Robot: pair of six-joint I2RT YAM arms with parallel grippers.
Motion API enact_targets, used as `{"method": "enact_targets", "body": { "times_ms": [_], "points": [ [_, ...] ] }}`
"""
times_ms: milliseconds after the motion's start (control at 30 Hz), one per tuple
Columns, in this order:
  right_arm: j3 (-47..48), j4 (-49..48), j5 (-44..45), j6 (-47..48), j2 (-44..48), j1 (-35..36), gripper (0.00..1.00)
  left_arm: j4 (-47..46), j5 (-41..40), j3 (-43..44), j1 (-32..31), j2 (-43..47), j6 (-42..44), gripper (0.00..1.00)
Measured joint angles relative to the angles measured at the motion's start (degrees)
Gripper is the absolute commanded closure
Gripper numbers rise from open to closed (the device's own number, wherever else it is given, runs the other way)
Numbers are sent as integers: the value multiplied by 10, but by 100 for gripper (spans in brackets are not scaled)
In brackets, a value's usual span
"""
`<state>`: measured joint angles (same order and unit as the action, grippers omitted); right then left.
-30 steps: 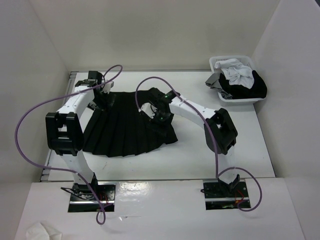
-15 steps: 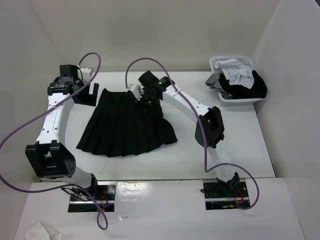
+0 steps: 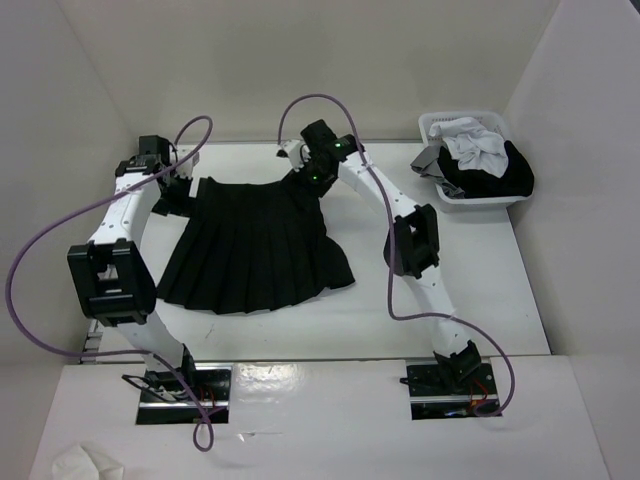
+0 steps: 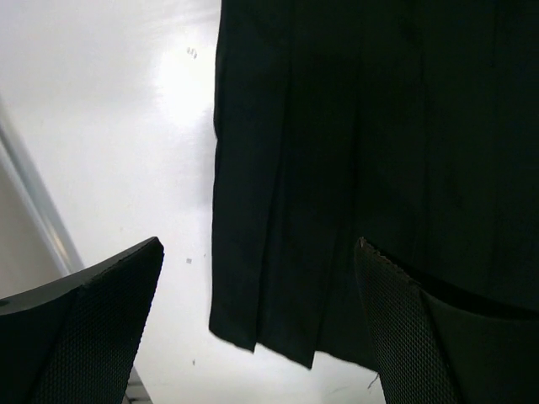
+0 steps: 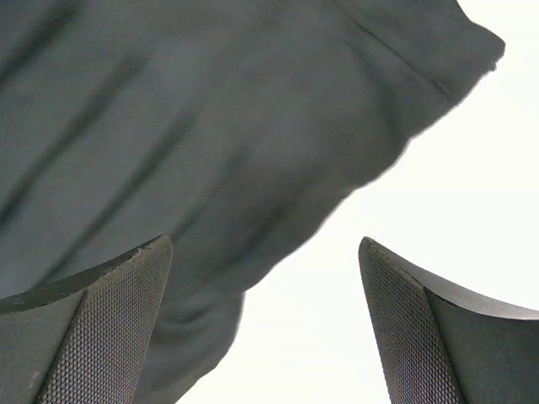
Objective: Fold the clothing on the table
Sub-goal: Flatten the skirt out
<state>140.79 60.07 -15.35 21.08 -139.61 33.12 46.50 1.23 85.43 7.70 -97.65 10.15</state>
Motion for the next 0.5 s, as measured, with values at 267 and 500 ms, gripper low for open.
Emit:
{"method": "enact_targets", "body": {
  "times_ms": [267,500],
  "points": [
    [60,9,-4,-17,-71,-57,8,-23,87,107,14,-96,-2,0],
    [110,14,-67,-18,-82,-77,8,-48,159,210,42,-189,-18,4]
  ]
}}
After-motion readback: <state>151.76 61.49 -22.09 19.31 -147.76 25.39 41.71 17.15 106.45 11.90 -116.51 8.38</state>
